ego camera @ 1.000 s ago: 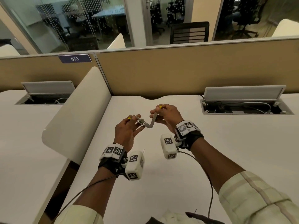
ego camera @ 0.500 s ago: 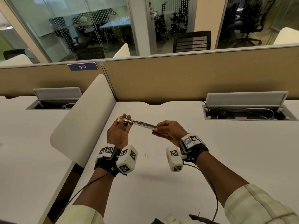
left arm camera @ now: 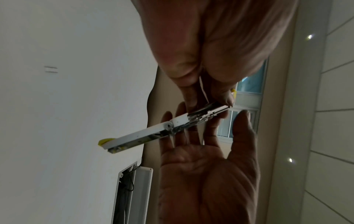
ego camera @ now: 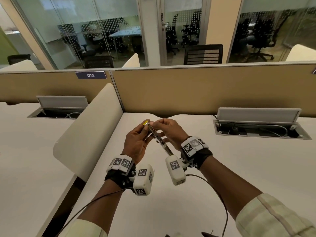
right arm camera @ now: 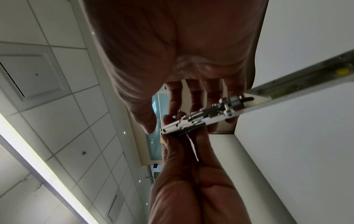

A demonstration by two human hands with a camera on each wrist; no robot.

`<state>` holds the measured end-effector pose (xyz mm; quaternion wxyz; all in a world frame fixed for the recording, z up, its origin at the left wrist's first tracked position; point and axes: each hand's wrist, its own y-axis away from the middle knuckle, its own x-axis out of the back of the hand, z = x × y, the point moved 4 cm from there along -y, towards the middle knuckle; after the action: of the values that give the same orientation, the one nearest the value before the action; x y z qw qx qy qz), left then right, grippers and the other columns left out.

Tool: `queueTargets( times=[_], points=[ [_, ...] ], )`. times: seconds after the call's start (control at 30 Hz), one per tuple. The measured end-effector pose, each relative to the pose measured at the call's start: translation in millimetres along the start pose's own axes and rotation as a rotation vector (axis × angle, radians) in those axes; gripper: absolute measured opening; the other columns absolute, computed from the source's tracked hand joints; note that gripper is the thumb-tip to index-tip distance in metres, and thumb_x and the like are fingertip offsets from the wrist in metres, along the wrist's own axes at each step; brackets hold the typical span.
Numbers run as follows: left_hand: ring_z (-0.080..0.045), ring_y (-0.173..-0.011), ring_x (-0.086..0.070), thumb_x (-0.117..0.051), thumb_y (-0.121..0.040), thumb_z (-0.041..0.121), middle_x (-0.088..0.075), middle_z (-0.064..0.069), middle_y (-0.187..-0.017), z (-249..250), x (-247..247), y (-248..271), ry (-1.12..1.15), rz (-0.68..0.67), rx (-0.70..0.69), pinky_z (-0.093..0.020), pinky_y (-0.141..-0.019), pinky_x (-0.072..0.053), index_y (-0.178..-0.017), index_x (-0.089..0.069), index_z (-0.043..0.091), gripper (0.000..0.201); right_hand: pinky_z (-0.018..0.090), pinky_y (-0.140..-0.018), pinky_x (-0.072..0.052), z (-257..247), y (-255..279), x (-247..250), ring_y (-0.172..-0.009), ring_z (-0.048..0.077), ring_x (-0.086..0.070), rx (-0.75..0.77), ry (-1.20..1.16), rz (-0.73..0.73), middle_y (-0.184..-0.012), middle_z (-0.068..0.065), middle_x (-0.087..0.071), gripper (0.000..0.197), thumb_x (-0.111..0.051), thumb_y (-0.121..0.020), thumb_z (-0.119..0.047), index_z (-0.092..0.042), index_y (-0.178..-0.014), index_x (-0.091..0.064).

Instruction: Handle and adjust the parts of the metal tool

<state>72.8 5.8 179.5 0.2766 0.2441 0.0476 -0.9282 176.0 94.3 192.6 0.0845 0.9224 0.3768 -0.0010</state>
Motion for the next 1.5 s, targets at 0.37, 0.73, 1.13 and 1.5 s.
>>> queueTargets(
  times=[0.37, 0.73, 1.13, 1.5],
  points=[
    [-0.014, -0.090, -0.071, -0.052, -0.093, 0.002, -0.076, 0.001, -0.095, 12, -6, 4, -0.100, 0.002, -0.112, -0.029, -0.074, -0.057, -0.119, -0.062, 0.007, 0.029, 0.020, -0.053, -0.050, -9, 6, -9, -0.074, 0.023, -0.065, 0.036, -0.125, 0.014, -0.090, 0.010, -0.068, 0.026, -0.075, -0.079, -0.032, -0.012, -0.091, -0.063],
    [-0.015, -0.093, -0.072, -0.052, -0.092, 0.000, -0.077, 0.000, -0.097, 17, 2, 6, -0.124, 0.011, -0.112, -0.029, -0.078, -0.058, -0.123, -0.060, 0.007, 0.033, 0.035, -0.067, -0.051, 4, 5, -16, -0.073, 0.028, -0.071, 0.028, -0.051, 0.038, -0.090, 0.015, -0.070, 0.026, -0.066, -0.072, -0.032, -0.013, -0.087, -0.059],
    [-0.019, -0.089, -0.070, -0.050, -0.094, 0.004, -0.069, -0.011, -0.107, 6, 9, -4, -0.044, 0.128, 0.012, -0.032, -0.081, -0.058, -0.123, -0.058, 0.003, 0.030, 0.042, -0.076, -0.052, 9, 0, -14, -0.079, 0.032, -0.068, 0.049, 0.014, -0.059, -0.085, 0.018, -0.065, 0.011, -0.056, -0.087, -0.012, -0.007, -0.088, -0.066],
    [-0.023, -0.091, -0.066, -0.049, -0.095, 0.002, -0.068, -0.012, -0.101, 7, 23, -21, -0.030, 0.218, 0.110, -0.034, -0.075, -0.059, -0.126, -0.056, -0.004, 0.032, 0.045, -0.082, -0.059, 20, -17, -11, -0.083, 0.030, -0.070, 0.132, 0.176, -0.066, -0.091, 0.021, -0.071, 0.003, -0.068, -0.086, -0.012, -0.010, -0.084, -0.068]
  ],
)
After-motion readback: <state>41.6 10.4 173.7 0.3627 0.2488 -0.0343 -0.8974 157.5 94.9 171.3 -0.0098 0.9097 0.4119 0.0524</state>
